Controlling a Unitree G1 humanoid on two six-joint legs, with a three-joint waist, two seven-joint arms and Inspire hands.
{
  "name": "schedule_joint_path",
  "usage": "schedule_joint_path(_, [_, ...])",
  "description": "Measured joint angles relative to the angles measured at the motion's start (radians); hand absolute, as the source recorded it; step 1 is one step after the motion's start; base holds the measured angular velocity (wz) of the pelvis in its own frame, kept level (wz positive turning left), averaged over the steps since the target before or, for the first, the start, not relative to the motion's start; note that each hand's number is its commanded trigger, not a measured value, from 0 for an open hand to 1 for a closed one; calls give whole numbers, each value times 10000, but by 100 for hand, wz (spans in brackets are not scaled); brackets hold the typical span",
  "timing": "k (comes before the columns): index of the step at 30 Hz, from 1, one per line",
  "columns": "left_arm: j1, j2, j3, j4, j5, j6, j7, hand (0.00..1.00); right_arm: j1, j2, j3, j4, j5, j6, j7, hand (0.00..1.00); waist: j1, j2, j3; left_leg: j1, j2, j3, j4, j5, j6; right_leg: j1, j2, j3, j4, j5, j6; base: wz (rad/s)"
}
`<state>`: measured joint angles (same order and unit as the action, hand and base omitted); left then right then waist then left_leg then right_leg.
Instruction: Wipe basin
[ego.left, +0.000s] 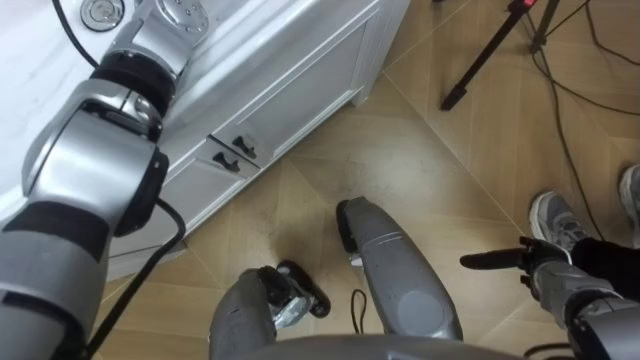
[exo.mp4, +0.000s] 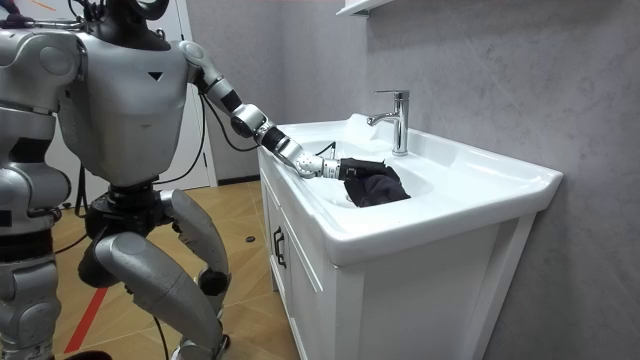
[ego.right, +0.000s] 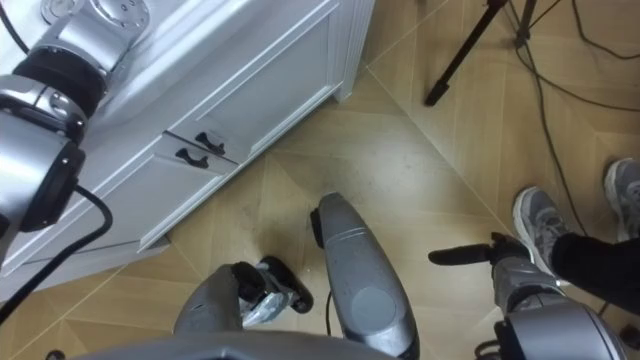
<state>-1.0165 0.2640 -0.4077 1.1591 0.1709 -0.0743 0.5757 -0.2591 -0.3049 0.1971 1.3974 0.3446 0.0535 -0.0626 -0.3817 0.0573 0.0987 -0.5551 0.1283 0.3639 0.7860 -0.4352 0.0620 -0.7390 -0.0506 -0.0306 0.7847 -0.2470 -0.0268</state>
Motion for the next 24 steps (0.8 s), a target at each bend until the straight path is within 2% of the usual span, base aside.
schedule_joint_path(8, [360, -39, 66, 24, -13, -4, -224, 100, 269, -13, 3, 5, 101, 2, -87, 0, 58, -6, -25, 465, -31, 104, -222, 15, -35, 346, 10, 74, -71, 3, -5, -5])
schedule_joint_path(13, [475, 21, 139, 431, -28, -49, -350, 100, 513, -41, 91, 7, 495, -24, -60, 0, 299, -39, -46, 738, -19, 160, -310, 56, -100, 570, 25, 155, -90, 3, -39, -1])
schedule_joint_path(16, [786, 303, 324, 557, -17, -119, -387, 100, 642, -34, 89, 12, 459, -32, -61, 0, 336, -75, -95, 974, -38, 145, -492, 144, -154, 829, 18, 103, -218, 28, -91, 2])
schedule_joint_path(18, [1068, 473, 832, 592, -18, -130, -386, 100, 729, -33, 70, 107, 445, -101, -75, 0, 358, -150, -166, 1217, -61, 81, -658, 233, -211, 1125, 7, 19, -340, 38, -126, 8])
schedule_joint_path(20, [1317, 663, 968, 589, -16, -136, -381, 100, 772, -35, 69, 240, 489, -108, -105, 0, 431, -193, -251, 1432, -59, 41, -794, 295, -258, 1351, 27, -22, -469, 55, -161, 5])
schedule_joint_path(24, [1817, 712, 1061, 530, -25, -137, -389, 100, 1224, -27, 80, 270, 447, -127, -114, 0, 674, -152, -413, 1864, -50, -296, -1094, 413, -371, 2056, 61, -335, -897, 77, -215, 19])
